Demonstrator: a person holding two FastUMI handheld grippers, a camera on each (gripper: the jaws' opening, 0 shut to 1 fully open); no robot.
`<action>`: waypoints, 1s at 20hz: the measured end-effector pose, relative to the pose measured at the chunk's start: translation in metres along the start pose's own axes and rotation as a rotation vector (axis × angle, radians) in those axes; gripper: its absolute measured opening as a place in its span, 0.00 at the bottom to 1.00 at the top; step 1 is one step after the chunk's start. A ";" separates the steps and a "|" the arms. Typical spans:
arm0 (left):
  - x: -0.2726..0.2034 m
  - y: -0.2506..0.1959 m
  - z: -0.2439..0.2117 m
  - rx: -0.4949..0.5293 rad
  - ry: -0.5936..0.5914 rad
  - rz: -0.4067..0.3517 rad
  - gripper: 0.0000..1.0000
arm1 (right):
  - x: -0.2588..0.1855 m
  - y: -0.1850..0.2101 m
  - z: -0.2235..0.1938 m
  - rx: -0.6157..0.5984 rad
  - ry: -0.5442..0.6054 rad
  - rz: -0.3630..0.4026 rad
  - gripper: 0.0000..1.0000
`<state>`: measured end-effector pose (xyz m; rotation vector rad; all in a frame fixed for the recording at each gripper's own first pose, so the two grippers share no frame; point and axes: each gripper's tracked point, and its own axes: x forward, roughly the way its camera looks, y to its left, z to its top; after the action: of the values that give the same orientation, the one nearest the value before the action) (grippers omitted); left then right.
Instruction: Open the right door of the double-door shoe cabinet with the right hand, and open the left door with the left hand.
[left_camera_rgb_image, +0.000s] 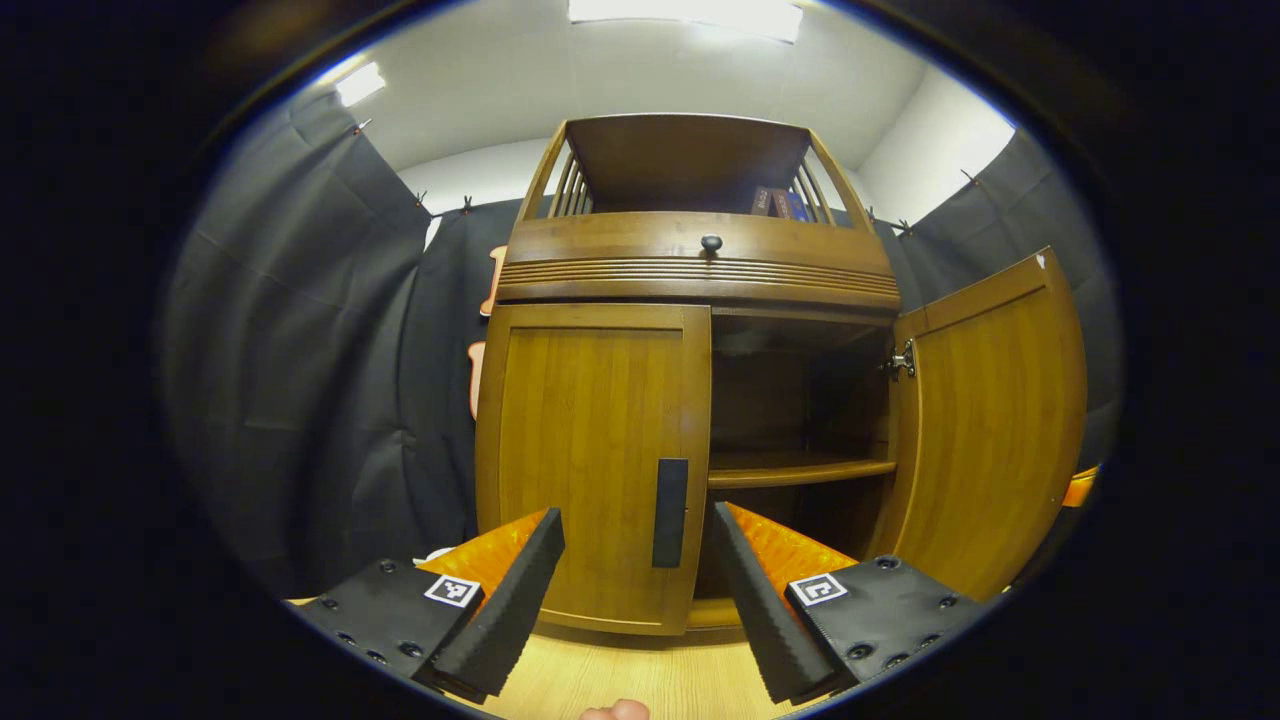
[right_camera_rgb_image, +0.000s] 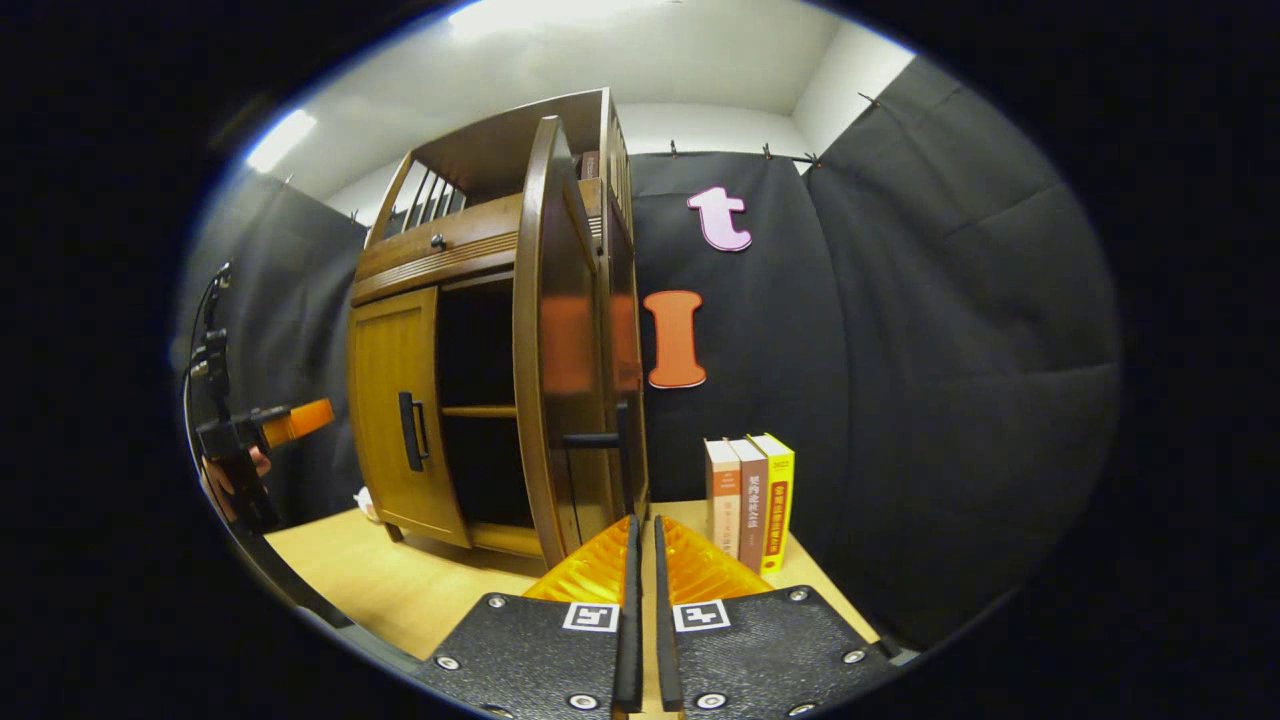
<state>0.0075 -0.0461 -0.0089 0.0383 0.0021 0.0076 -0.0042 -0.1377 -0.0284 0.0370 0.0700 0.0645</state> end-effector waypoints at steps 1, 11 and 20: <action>0.004 -0.002 -0.004 -0.018 0.016 -0.005 0.93 | -0.003 -0.001 0.002 -0.003 0.001 -0.005 0.06; 0.049 -0.014 0.002 0.020 0.023 0.006 0.93 | -0.011 -0.019 0.017 0.028 -0.026 -0.072 0.70; 0.134 -0.013 -0.031 0.010 0.058 -0.039 0.93 | -0.017 -0.031 0.025 0.047 -0.021 -0.165 0.92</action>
<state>0.1413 -0.0568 -0.0405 0.0477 0.0610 -0.0304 -0.0177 -0.1711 -0.0033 0.0784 0.0530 -0.1022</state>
